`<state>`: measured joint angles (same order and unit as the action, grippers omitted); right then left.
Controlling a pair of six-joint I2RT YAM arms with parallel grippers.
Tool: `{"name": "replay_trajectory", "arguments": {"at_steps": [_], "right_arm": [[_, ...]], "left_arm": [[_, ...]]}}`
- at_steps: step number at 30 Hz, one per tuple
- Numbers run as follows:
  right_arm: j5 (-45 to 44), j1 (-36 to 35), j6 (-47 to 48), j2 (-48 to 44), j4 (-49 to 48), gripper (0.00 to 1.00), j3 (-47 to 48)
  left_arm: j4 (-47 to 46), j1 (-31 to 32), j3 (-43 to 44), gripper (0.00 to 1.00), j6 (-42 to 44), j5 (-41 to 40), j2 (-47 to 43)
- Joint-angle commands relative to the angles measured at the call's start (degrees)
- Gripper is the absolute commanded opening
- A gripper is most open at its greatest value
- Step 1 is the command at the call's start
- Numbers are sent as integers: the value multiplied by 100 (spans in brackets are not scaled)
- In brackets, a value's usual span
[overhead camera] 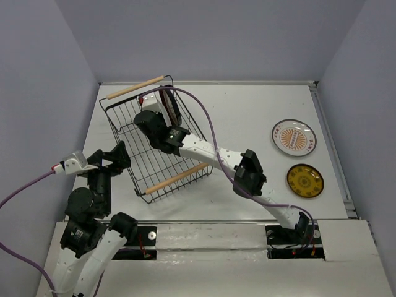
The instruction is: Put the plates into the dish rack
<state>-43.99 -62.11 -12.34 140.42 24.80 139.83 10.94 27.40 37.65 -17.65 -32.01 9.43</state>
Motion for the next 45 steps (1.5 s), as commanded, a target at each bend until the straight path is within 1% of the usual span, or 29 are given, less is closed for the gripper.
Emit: {"name": "replay_trajectory", "arguments": {"at_steps": [1, 7, 10, 27, 30, 31, 33, 34, 38, 40, 41, 42, 43, 44, 45], "right_arm": [[-742, -12, 477, 54, -950, 7, 483], [-752, -12, 706, 231, -1275, 7, 238], [-725, -12, 794, 363, -1320, 7, 290], [-550, -12, 619, 776, -1320, 7, 141], [-488, -12, 566, 750, -1328, 23, 150], [-445, -12, 548, 733, -1328, 33, 150], [-365, -12, 487, 575, -1328, 41, 141], [-295, -12, 478, 505, -1363, 47, 106], [-40, -12, 364, -92, -1442, 49, -218], [91, -12, 320, -645, -1504, 49, -473], [136, -12, 276, -848, -1530, 49, -796], [206, 40, 241, -1319, -1583, 49, -991], [346, 41, 197, -1585, -1601, 49, -1210], [399, 102, 58, -1866, -1627, 49, -1726], [452, 102, -22, -2165, -1697, 49, -2044]], "left_arm": [[-303, 46, 155, 99, 25, -131, 41], [-382, 38, 129, 99, 69, 98, 59], [-391, 38, 120, 99, 77, 116, 68], [-426, 38, 102, 99, 95, 195, 68], [-435, 46, 102, 99, 95, 204, 68], [-435, 46, 102, 99, 95, 204, 76], [-426, 38, 102, 99, 104, 204, 76], [-435, 46, 94, 99, 104, 195, 76], [-426, 38, 102, 99, 95, 213, 103], [-426, 46, 94, 99, 95, 213, 103], [-426, 46, 94, 99, 95, 213, 103], [-417, 38, 94, 99, 86, 239, 111], [-417, 46, 94, 99, 86, 239, 112], [-426, 46, 94, 99, 95, 265, 103], [-426, 38, 85, 99, 95, 265, 103]]}}
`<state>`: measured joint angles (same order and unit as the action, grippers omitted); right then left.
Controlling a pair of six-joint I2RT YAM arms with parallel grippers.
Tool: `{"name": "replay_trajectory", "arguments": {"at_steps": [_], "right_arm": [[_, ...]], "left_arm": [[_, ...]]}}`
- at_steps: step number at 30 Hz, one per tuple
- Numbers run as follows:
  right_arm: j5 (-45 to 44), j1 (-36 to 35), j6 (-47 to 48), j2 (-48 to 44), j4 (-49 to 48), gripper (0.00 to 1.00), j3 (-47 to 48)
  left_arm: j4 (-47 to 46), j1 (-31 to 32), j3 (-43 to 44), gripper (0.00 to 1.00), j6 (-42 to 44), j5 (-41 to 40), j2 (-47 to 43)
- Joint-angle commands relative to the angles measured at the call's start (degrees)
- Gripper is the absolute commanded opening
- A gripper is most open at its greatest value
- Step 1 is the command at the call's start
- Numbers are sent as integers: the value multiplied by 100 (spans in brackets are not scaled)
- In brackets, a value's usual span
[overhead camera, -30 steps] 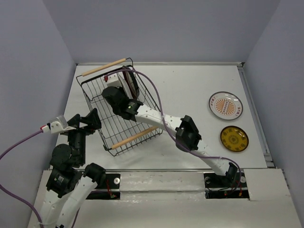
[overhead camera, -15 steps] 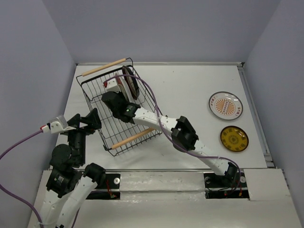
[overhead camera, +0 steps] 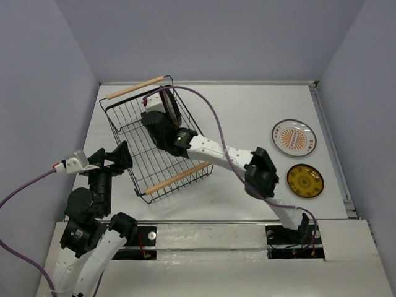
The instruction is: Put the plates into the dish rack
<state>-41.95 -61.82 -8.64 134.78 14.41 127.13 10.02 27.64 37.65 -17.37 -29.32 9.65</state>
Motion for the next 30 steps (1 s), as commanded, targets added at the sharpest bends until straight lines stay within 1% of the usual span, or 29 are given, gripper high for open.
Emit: {"name": "replay_trajectory", "arguments": {"at_steps": [1, 2, 5, 6, 7, 8, 9, 10, 11, 12, 13, 15, 16, 18, 19, 21, 22, 25, 26, 30], "right_arm": [[293, 265, -479, -1917, -694, 49, -1134], [389, 380, -741, -2599, -712, 48, -1938], [784, 950, -1296, -3648, -747, 48, -3269], [951, 1536, -1741, -4322, -669, 48, -4135], [1161, 1898, -1989, -4659, -651, 48, -4587], [1633, 2711, -2410, -4993, -650, 48, -5018], [1838, 3146, -2579, -5571, -650, 48, -5771], [2319, 4177, -2859, -5820, -650, 47, -6109], [2610, 4187, -2993, -6032, -650, 47, -6408], [2935, 5214, -3107, -6364, -650, 47, -6681], [3174, 5694, -3195, -6481, -668, 46, -7136], [3544, 6416, -3249, -6622, -686, 46, -7447], [3649, 6942, -3214, -6666, -694, 46, -7544], [3756, 7349, -3109, -6605, -721, 46, -7694], [3869, 7760, -3108, -6440, -729, 47, -7712], [4045, 8158, -3126, -6176, -799, 46, -7712], [4281, 8508, -3143, -5844, -852, 46, -7695], [4677, 8976, -3126, -5271, -932, 48, -7528], [4983, 9195, -3091, -4973, -958, 48, -7493], [5092, 9399, -2880, -4550, -1019, 49, -7431]], "left_arm": [[-343, 14, 85, 99, 67, 31, 81], [-343, 22, 85, 99, 67, 49, 81], [-369, 22, 67, 99, 84, 163, 72], [-387, 22, 58, 99, 93, 198, 72], [-396, 22, 50, 99, 93, 260, 72], [-413, 22, 50, 99, 102, 304, 72], [-448, 14, 32, 99, 110, 417, 63], [-466, 22, 23, 99, 119, 453, 55], [-483, 14, 23, 99, 119, 523, 55], [-510, 22, 15, 99, 137, 594, 37], [-527, 22, 6, 99, 146, 699, 28], [-563, 31, -12, 99, 163, 796, -24], [-571, 40, -21, 99, 172, 866, -33], [-572, 127, -30, 99, 181, 919, -60], [-571, 171, -30, 99, 198, 937, -60], [-554, 216, -21, 99, 207, 972, -42], [-563, 224, -12, 99, 216, 1024, -25], [-554, 268, -12, 99, 225, 1121, -7], [-545, 268, -12, 99, 225, 1130, -16], [-554, 295, -12, 99, 234, 1157, -25]]}}
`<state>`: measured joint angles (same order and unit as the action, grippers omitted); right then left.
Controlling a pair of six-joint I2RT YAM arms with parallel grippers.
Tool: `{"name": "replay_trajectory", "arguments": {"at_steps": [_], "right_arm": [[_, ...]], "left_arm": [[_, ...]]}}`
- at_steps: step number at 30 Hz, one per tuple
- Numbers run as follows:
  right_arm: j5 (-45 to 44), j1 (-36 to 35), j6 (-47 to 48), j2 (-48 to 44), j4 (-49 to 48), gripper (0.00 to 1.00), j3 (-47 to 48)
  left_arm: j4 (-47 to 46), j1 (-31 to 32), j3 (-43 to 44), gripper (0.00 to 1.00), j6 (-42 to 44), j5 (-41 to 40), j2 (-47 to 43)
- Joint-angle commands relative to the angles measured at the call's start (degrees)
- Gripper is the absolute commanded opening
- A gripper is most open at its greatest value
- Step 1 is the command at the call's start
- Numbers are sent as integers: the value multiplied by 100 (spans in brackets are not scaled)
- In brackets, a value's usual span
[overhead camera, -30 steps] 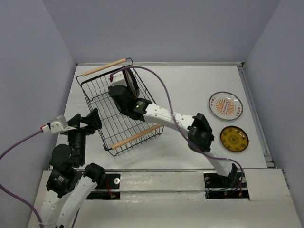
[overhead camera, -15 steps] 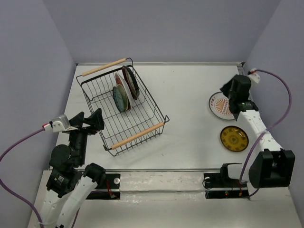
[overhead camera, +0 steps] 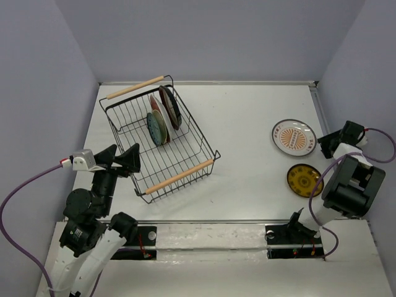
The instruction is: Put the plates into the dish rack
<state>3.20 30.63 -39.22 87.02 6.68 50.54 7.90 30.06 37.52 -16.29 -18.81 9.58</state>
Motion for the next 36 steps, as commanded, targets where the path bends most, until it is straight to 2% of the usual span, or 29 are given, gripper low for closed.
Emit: {"name": "replay_trajectory", "arguments": {"at_steps": [1, 9, 12, 15, 16, 18, 23, 27, 32, 36], "right_arm": [[594, 154, 230, 306, -246, 49, 237], [1559, 206, 214, 1202, -579, 49, 307], [1824, 206, 91, 1510, -826, 45, 307], [1964, 206, -15, 1677, -992, 33, 263], [1965, 206, -59, 1686, -1123, 20, 211], [1965, 206, -226, 1546, -1509, 7, -25], [2009, 145, -612, 739, -1951, 7, -291], [1877, -399, -989, -421, -2205, 7, -431], [1377, -1881, -1202, -1852, -2162, 7, -274], [1007, -2754, -1141, -2451, -2056, 7, 51]], "left_arm": [[-333, 52, 10, 99, 118, 114, -9], [-342, 70, 10, 99, 118, 176, 35], [-368, 70, 1, 99, 91, 220, 70], [-412, 70, -16, 99, 56, 298, 114], [-421, 70, -25, 99, 47, 316, 140], [-439, 61, -43, 99, 30, 351, 219], [-377, 52, -8, 99, -5, 334, 544], [-447, -18, 1, 99, -5, 597, 702], [-649, -167, -34, 99, -233, 1290, 861], [-746, -211, 18, 99, -357, 1854, 1351]]}}
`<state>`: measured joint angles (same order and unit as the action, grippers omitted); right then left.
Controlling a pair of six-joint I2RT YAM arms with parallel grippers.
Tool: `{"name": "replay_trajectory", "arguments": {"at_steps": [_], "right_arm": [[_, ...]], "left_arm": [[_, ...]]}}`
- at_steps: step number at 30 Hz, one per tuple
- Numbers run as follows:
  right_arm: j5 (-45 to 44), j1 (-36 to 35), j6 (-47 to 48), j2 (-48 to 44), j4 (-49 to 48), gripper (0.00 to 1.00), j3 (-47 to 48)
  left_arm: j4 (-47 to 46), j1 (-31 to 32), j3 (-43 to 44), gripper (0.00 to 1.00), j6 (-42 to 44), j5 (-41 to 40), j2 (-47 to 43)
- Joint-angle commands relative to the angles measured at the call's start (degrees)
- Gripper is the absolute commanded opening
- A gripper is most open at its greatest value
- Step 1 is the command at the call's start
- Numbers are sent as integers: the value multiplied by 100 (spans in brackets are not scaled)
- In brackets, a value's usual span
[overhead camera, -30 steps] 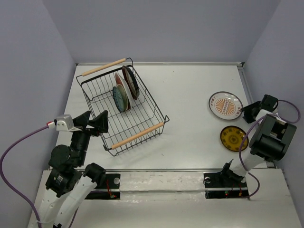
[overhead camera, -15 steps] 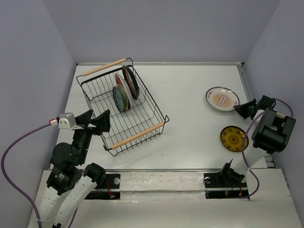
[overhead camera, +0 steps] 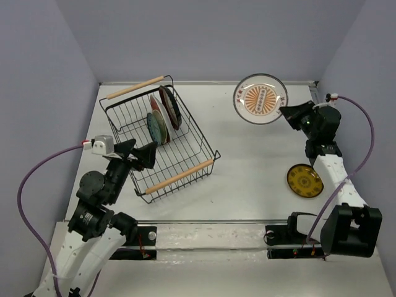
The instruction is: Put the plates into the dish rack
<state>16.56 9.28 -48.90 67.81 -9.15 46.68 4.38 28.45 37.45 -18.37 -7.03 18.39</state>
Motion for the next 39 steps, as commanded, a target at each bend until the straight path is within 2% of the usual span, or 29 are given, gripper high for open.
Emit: {"name": "replay_trajectory", "arguments": {"at_steps": [1, 6, 12, 17, 19, 20, 22, 23, 24, 25, 27, 28, 31, 35, 37, 38, 39], "right_arm": [[-329, -820, -137, -576, -378, 7, 630], [-92, -2155, 39, -603, -298, 7, 1010], [462, -3098, 4, -374, -571, 7, 1142], [875, -3817, -163, -76, -1062, 7, 1028], [1033, -3994, -251, -14, -1386, 7, 896], [1069, -4117, -295, 4, -1519, 7, 835], [1183, -4197, -374, 4, -1887, 7, 660], [1244, -4197, -374, 13, -1967, 7, 633], [1427, -4197, -357, 39, -2038, 7, 615], [1534, -4197, -313, 65, -2143, 7, 589], [2016, -4197, -41, 153, -2031, 17, 702], [2244, -4197, 56, 319, -1856, 31, 798], [3026, -4258, 188, 644, -1792, 45, 1036], [3310, -4496, 355, 777, -1626, 47, 1229], [3266, -4610, 601, 821, -1293, 45, 1484], [3249, -4663, 636, 839, -1239, 23, 1554], [3136, -4733, 619, 830, -1221, 11, 1607]], "left_arm": [[-394, -50, 121, 98, -228, 937, 594], [-683, -67, 473, 98, -737, 1589, 1349], [-1106, -67, 527, 99, -1318, 2021, 1817], [-1852, -67, 158, 96, -1810, 2293, 2045], [-2046, -76, 70, 87, -1933, 2311, 2124], [-2055, -76, 69, 75, -1933, 2276, 2151], [-1968, -85, 78, 60, -1820, 2180, 2204], [-1933, -85, 87, 30, -1784, 2162, 2195], [-1871, -85, 87, 15, -1741, 2153, 2160], [-1845, -94, 113, 6, -1697, 2205, 2134], [-1844, -102, 139, 5, -1556, 2345, 2002], [-1844, -94, 157, 5, -1503, 2572, 1941], [-1827, -120, 236, 5, -1345, 2968, 1704], [-1616, -146, 403, 6, -1345, 3199, 1492], [-1476, -146, 473, 5, -1284, 3199, 1413], [-1406, -155, 561, 5, -1231, 3155, 1404], [-1144, -155, 622, 7, -1161, 3085, 1404]]}}
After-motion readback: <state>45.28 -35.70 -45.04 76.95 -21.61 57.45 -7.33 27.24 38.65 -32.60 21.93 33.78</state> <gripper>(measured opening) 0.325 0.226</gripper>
